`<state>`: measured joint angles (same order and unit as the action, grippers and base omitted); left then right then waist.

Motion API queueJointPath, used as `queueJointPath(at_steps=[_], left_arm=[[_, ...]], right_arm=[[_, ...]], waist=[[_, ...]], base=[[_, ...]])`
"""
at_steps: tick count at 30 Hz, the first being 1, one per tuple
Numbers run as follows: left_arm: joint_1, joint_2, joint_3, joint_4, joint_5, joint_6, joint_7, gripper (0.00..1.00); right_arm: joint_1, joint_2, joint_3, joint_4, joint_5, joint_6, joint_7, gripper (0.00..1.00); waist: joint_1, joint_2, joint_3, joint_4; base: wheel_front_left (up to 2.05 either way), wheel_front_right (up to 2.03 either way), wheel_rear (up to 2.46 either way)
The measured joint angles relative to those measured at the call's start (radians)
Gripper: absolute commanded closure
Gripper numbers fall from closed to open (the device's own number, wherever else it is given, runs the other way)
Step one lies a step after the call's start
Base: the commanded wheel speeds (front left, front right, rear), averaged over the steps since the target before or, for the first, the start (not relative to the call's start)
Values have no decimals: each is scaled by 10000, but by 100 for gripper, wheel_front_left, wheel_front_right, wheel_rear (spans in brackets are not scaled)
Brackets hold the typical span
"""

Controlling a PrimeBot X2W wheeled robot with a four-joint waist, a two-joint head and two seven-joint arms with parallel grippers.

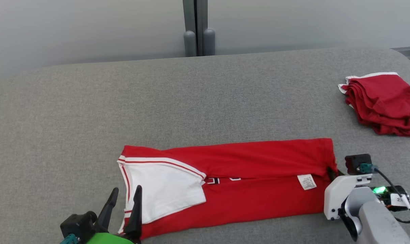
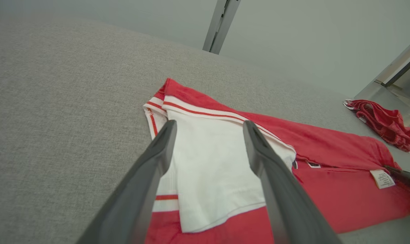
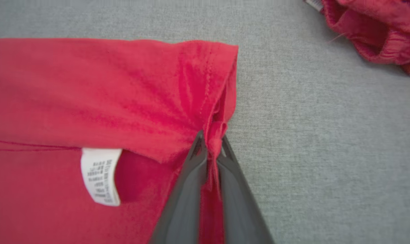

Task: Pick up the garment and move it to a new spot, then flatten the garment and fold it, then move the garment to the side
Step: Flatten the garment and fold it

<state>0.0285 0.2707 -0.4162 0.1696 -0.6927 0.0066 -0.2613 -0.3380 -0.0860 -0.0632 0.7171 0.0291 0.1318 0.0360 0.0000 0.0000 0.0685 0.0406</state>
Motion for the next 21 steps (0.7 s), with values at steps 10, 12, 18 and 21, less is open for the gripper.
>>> queueJointPath(at_steps=[10, 12, 18, 21], left_arm=[[-12, -238, -88, 81, 90, -98, 0, 0], [-12, -280, -94, 109, 115, -115, 0, 0], [-22, -366, -73, 259, 165, -192, 0, 0], [-33, -385, -67, 313, 176, -244, 0, 0]], right_arm=[[447, -1168, -725, -1685, 284, -2, 512, 100], [621, -1200, -746, -2150, 426, -2, 715, 100], [1188, -842, -159, -3659, 1066, -4, 1244, 100], [1396, -525, 443, -4307, 1319, -4, 1413, 100]], waist=[[0, 1, -80, -249], [0, 0, -91, -286], [0, 0, -160, -361], [0, 0, -206, -347]], base=[[0, 0, 0], [0, 0, 0], [0, 0, 0], [0, 0, 0]])
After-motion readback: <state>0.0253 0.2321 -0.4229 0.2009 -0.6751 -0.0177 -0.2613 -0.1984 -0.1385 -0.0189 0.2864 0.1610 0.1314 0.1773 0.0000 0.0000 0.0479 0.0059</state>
